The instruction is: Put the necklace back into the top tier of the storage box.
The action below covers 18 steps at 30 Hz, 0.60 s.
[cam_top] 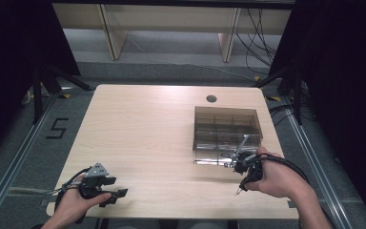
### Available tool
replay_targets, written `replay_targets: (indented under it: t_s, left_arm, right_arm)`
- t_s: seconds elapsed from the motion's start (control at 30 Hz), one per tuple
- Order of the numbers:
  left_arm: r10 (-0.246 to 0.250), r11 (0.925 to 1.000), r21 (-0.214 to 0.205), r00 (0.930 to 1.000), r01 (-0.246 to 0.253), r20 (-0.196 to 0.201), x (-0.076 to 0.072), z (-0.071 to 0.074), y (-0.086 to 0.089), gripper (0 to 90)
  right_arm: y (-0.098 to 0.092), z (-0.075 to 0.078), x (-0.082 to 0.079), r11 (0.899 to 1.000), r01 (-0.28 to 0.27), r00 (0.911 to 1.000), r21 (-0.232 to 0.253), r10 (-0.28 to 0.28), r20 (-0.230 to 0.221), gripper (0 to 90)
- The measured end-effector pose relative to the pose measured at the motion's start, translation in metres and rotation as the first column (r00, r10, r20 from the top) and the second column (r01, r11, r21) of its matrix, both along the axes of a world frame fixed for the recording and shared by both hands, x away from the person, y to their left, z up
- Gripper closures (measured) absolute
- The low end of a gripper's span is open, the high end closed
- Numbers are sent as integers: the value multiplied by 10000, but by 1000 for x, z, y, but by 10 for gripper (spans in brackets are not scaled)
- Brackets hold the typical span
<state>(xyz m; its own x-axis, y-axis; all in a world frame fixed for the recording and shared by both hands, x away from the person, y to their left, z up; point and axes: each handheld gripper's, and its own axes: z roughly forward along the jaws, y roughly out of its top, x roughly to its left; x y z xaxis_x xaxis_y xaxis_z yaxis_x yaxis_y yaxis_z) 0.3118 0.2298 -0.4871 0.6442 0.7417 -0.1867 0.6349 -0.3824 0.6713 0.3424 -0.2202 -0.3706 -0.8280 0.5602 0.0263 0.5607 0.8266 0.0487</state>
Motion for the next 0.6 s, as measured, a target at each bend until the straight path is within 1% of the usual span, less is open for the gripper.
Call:
replay_targets:
  t_s: [0.03, 0.07, 0.1, 0.13, 0.17, 0.23, 0.27, 0.33, 0.37, 0.4, 0.47, 0.5, 0.53, 0.57, 0.6]
  left_arm:
    - [72, 9999, -96, 10000, -72, 16, 0, 0, -1, 315]
    - [67, 9999, -103, 10000, -67, 19, 0, 0, -1, 315]
    - [3, 10000, 2, 10000, -3, 10, 0, 0, 0, 315]
    - [-1, 10000, 1, 10000, 1, -2, 0, 0, 0, 315]
    - [-13, 10000, 17, 10000, 13, -24, 0, 0, 0, 315]
    - [10, 10000, 15, 10000, -10, -17, 0, 0, 0, 315]
    - [19, 10000, 3, 10000, -19, -11, 0, 0, 0, 315]
    - [13, 10000, 13, 10000, -13, -10, 0, 0, 0, 315]
    - [99, 9999, 85, 9999, -99, 23, 0, 0, 0, 315]
    - [162, 9999, 33, 9999, -162, -47, 0, -1, 0, 315]
    - [158, 9999, -2, 9999, -158, -12, 0, -1, 0, 315]
    - [147, 9999, 20, 9999, -147, -35, 0, -1, 0, 315]
    - [169, 9999, 7, 9999, -169, -8, 0, -1, 0, 315]
    - [146, 9999, 69, 9999, -146, -43, 0, -1, 0, 315]
    - [173, 9998, -21, 9998, -173, -16, 0, -1, 0, 315]
  right_arm:
    - [0, 1, -1, 9997, 241, 9997, -72, -242, -75, 842]
    - [0, 1, -1, 9997, 241, 9997, -72, -242, -75, 842]
    - [-1, 1, 1, 10000, 45, 10000, 4, -45, -79, 842]
    - [-2, 2, 3, 9998, -175, 9998, 77, 175, -57, 842]
    - [-2, 2, 3, 10000, -67, 10000, 0, 67, -25, 842]
    - [-4, 4, 5, 10000, -66, 10000, -1, 66, -68, 842]
    - [-5, 5, 4, 9999, 159, 9999, -17, -159, -3, 842]
    - [-6, 7, 6, 9999, 112, 9999, 22, -112, 47, 842]
    - [-6, 8, 6, 10000, 80, 10000, -10, -80, 30, 842]
    - [-7, 9, 8, 10000, -43, 10000, 40, 43, 21, 842]
    - [-7, 11, 7, 9996, 259, 9996, -66, -259, 98, 842]
    - [-9, 11, 8, 9999, 129, 9998, 25, -130, 142, 842]
    - [-8, 13, 7, 9990, 445, 9990, 10, -445, 58, 842]
    - [-8, 13, 7, 9990, 445, 9990, 10, -445, 58, 842]
    - [-9, 13, 8, 9997, 243, 9996, 103, -244, 110, 842]
